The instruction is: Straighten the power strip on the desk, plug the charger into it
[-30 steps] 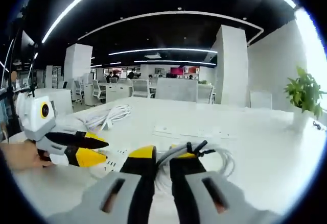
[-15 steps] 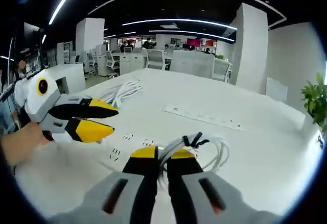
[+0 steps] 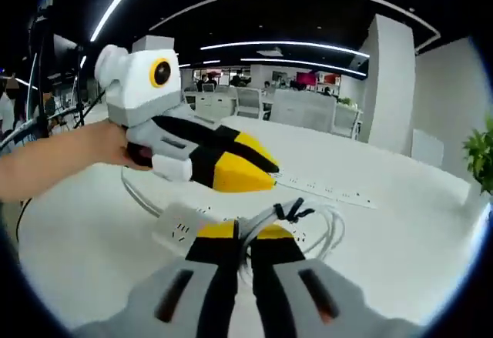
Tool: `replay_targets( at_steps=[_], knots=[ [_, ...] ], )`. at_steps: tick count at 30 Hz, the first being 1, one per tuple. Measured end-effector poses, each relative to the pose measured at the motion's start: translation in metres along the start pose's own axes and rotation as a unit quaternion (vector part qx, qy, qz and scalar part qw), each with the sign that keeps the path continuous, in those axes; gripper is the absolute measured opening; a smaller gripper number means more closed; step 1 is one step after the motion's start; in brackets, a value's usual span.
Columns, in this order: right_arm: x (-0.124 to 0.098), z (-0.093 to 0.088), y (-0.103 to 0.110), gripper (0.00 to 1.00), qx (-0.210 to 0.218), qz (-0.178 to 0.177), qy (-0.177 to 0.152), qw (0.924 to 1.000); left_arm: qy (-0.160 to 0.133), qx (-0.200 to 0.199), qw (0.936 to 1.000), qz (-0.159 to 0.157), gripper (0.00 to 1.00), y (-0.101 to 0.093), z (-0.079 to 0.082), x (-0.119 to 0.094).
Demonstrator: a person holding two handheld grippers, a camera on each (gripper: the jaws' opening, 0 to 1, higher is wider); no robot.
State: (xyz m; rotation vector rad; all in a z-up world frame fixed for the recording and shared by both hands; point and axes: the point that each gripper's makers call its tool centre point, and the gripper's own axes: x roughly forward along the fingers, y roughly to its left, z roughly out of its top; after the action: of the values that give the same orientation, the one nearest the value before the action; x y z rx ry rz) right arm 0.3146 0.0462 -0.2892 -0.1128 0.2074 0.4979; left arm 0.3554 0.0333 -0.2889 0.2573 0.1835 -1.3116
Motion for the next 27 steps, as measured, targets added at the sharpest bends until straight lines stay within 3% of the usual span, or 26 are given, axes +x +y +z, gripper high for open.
replay_targets(
  at_steps=[1,3,6,10,11,13,14,17,18,20,22,23,25,27],
  knots=[
    [-0.001,-0.001,-0.001,0.05,-0.007,-0.001,-0.018,0.9998,0.011,-0.002,0.9998,-0.015,0.09,-0.008,-0.009,0.005],
    [-0.004,-0.002,0.002,0.05,-0.026,-0.003,-0.040,0.9989,0.019,0.007,0.9998,-0.003,0.05,-0.010,-0.020,0.009],
    [-0.007,-0.004,0.003,0.04,-0.062,-0.006,-0.067,0.9958,-0.002,-0.049,0.9987,-0.009,0.05,-0.011,-0.021,0.006],
    [-0.009,-0.005,0.005,0.03,-0.030,-0.010,-0.092,0.9952,-0.021,-0.042,0.9989,0.000,0.05,-0.016,-0.021,0.001],
    [-0.009,-0.005,0.006,0.03,-0.042,-0.008,-0.095,0.9945,-0.023,-0.042,0.9989,0.003,0.05,-0.017,-0.021,0.001],
    [-0.008,-0.004,0.004,0.03,-0.032,-0.007,-0.097,0.9947,0.000,-0.005,1.0000,0.006,0.05,-0.018,-0.028,-0.002],
    [-0.007,-0.004,0.004,0.03,-0.031,-0.006,-0.098,0.9946,-0.001,0.005,1.0000,-0.002,0.05,-0.021,-0.025,-0.004],
    [-0.006,-0.003,0.003,0.03,-0.028,-0.007,-0.101,0.9944,-0.095,-0.039,0.9947,-0.009,0.05,-0.025,0.026,-0.012],
    [-0.006,-0.003,0.003,0.03,-0.026,-0.006,-0.102,0.9944,-0.097,-0.031,0.9947,-0.015,0.05,-0.029,0.030,-0.011],
    [-0.005,-0.003,0.003,0.03,-0.025,-0.007,-0.103,0.9943,-0.074,0.023,0.9969,-0.014,0.05,-0.031,0.029,-0.004],
    [-0.005,-0.003,0.003,0.03,-0.026,-0.009,-0.103,0.9943,-0.032,0.043,0.9983,-0.023,0.05,-0.036,0.010,0.006],
    [-0.006,-0.004,0.006,0.03,-0.026,-0.005,-0.104,0.9942,-0.053,0.038,0.9979,0.003,0.05,-0.029,0.013,0.009],
    [-0.006,-0.004,0.004,0.03,-0.028,-0.010,-0.106,0.9940,-0.062,-0.006,0.9978,-0.022,0.05,-0.040,0.013,0.009],
    [-0.006,-0.004,0.004,0.03,-0.034,-0.012,-0.106,0.9937,-0.070,-0.011,0.9973,-0.020,0.05,-0.039,0.012,0.010]
  ],
)
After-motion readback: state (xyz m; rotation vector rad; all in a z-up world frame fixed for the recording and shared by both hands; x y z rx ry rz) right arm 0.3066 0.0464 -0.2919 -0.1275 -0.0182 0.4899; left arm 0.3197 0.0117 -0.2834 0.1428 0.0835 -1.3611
